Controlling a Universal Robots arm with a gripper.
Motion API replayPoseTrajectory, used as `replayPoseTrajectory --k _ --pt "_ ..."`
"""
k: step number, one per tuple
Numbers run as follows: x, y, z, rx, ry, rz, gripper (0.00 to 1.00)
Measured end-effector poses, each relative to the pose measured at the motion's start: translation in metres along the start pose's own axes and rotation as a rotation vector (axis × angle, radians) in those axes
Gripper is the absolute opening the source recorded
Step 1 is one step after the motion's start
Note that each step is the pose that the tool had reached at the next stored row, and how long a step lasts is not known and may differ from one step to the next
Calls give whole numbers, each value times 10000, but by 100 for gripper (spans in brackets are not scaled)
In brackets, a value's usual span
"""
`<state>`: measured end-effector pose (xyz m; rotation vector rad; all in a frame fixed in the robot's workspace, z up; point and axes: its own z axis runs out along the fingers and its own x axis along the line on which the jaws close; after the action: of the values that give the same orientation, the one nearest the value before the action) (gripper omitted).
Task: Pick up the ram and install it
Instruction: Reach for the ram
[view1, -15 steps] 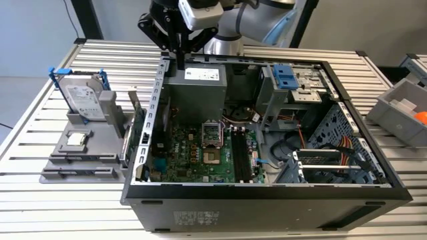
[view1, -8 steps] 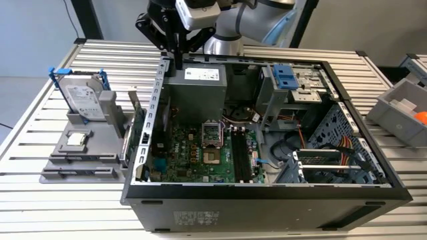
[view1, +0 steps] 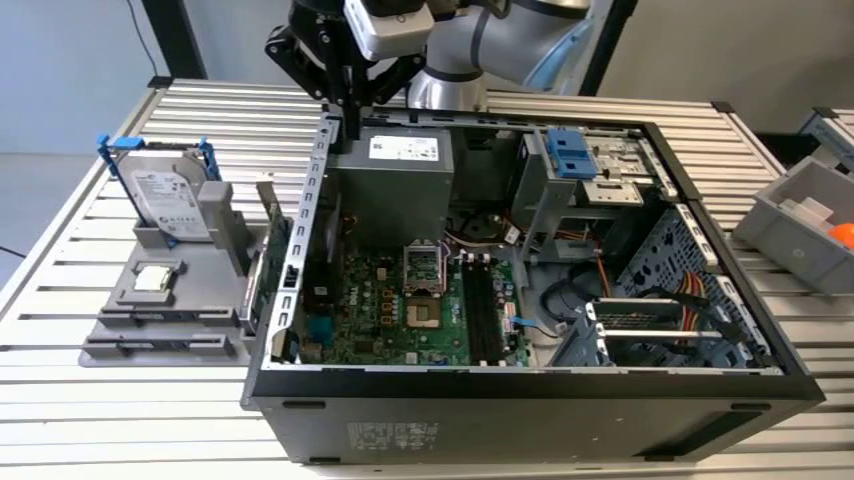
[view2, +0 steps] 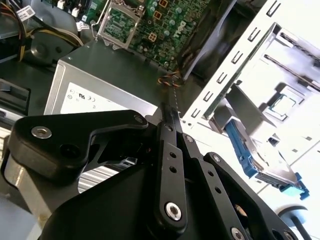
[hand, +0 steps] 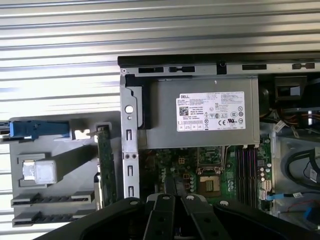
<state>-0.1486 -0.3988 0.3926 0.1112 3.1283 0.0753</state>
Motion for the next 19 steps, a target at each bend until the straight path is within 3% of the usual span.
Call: replayPoseTrajectory --k 19 --pt "75 -5 -1 5 65 3 0"
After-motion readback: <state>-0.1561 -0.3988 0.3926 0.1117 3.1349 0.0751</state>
